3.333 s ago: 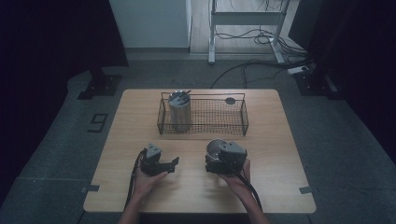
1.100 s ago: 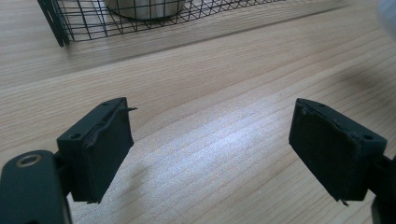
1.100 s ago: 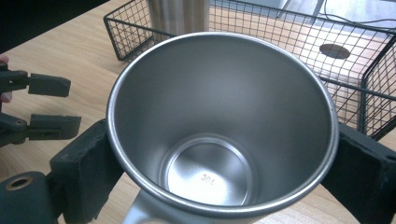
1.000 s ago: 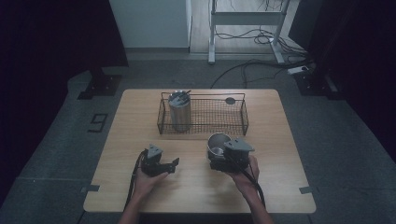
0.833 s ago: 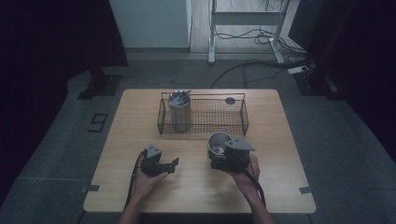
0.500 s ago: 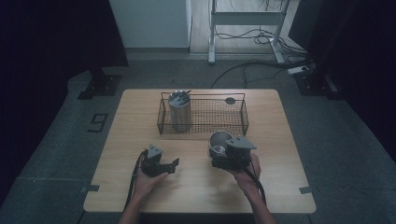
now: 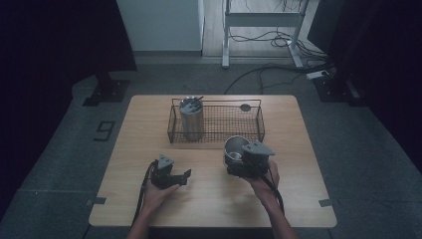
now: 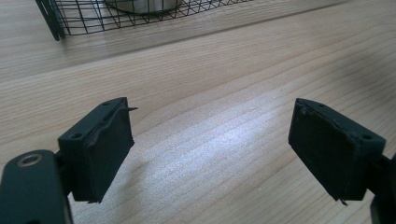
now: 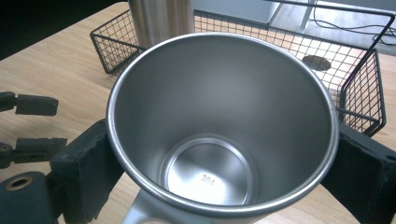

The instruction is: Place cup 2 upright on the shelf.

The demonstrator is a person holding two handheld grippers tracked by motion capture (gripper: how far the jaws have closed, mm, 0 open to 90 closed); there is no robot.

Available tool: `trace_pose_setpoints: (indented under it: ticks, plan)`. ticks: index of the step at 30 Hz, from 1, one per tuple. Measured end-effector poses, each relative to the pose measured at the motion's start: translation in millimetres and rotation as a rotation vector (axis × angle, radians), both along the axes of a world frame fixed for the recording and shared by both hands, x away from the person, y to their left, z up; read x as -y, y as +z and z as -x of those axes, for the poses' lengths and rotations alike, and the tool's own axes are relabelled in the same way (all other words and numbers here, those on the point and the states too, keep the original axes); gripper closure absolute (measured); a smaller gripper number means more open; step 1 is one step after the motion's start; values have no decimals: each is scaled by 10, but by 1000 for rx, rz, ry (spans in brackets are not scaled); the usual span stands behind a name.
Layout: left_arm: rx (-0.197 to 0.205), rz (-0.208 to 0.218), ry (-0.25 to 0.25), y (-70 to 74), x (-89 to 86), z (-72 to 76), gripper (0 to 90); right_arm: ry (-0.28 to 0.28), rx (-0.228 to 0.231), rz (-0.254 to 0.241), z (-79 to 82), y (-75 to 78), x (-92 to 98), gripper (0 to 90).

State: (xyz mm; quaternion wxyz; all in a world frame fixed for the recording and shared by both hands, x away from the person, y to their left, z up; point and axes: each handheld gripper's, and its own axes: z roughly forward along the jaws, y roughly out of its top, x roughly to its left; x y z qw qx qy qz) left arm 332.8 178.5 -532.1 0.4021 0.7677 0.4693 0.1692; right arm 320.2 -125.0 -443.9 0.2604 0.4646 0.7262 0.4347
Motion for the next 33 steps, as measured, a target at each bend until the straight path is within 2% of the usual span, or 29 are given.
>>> trace_pose_setpoints:
  ticks: [18,33]
  plan:
    - [-4,0,0,-14,-5,-5,142,0,-4,-4,-145,66,13,73]
    - [-8,-3,-1,-21,-6,-7,142,-15,-17,-1,-278,63,55,73]
